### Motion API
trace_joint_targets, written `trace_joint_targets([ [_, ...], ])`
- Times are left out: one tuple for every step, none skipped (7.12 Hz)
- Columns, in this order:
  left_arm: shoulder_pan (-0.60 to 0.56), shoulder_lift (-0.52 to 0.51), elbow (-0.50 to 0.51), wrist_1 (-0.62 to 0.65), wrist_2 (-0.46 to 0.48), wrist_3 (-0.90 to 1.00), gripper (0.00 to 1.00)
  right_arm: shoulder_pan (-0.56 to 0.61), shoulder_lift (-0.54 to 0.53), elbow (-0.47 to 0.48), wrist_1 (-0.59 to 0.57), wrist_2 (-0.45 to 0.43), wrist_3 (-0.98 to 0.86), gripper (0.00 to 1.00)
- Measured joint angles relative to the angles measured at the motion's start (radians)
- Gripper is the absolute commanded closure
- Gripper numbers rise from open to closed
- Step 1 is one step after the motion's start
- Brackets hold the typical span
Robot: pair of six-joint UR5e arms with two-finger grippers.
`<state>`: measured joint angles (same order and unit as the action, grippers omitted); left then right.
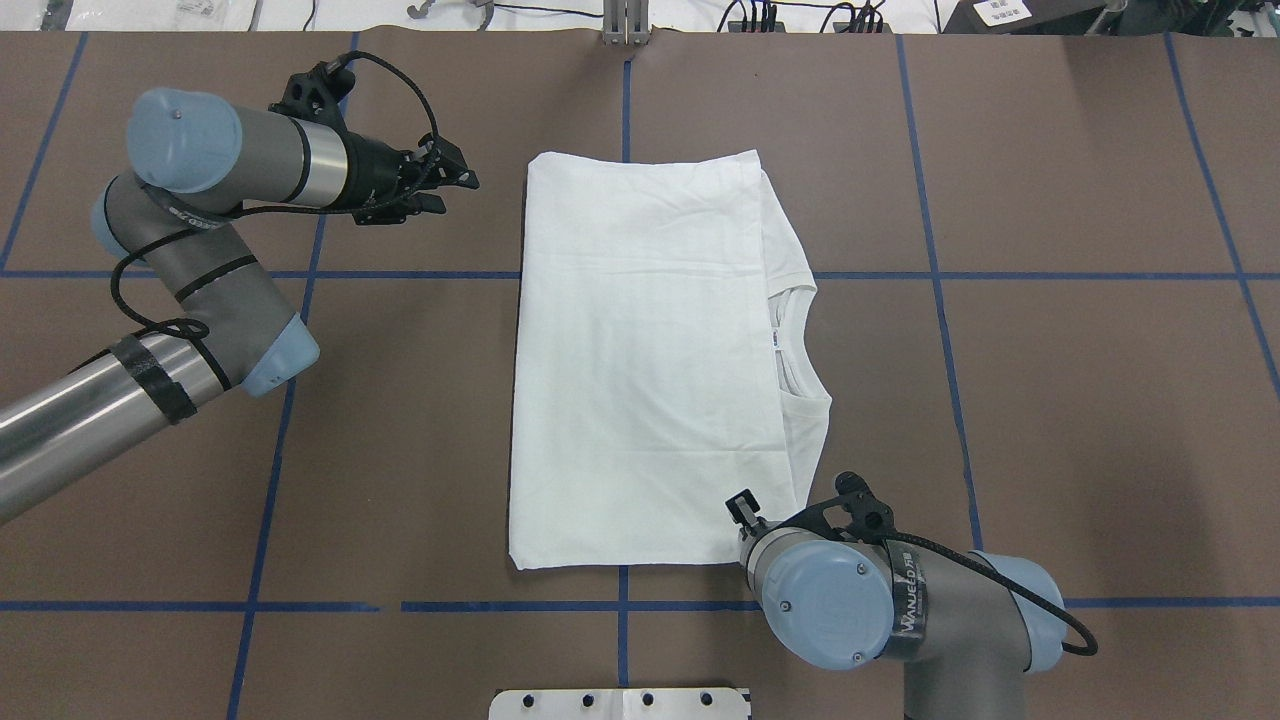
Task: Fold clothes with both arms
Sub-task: 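Move both grippers to the shirt's edge nearest the robot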
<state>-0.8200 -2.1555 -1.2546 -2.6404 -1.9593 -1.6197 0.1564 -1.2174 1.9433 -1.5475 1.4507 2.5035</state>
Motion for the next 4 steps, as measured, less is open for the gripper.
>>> trace_joint_targets([
  [0.014, 0.009, -0.021, 0.009, 0.002, -0.027, 0.38, 0.006, -0.001, 0.002, 0.0, 0.0, 0.002, 1.0],
  [0.041, 0.017, -0.066, 0.034, 0.004, -0.076, 0.38, 0.015, 0.0, 0.006, 0.0, 0.001, 0.003, 1.0],
  [0.08, 0.038, -0.131, 0.072, 0.014, -0.13, 0.38, 0.025, 0.0, 0.009, -0.001, 0.002, 0.004, 1.0],
  [0.134, 0.093, -0.219, 0.101, 0.042, -0.175, 0.38, 0.035, 0.001, 0.011, -0.001, 0.004, 0.004, 1.0],
])
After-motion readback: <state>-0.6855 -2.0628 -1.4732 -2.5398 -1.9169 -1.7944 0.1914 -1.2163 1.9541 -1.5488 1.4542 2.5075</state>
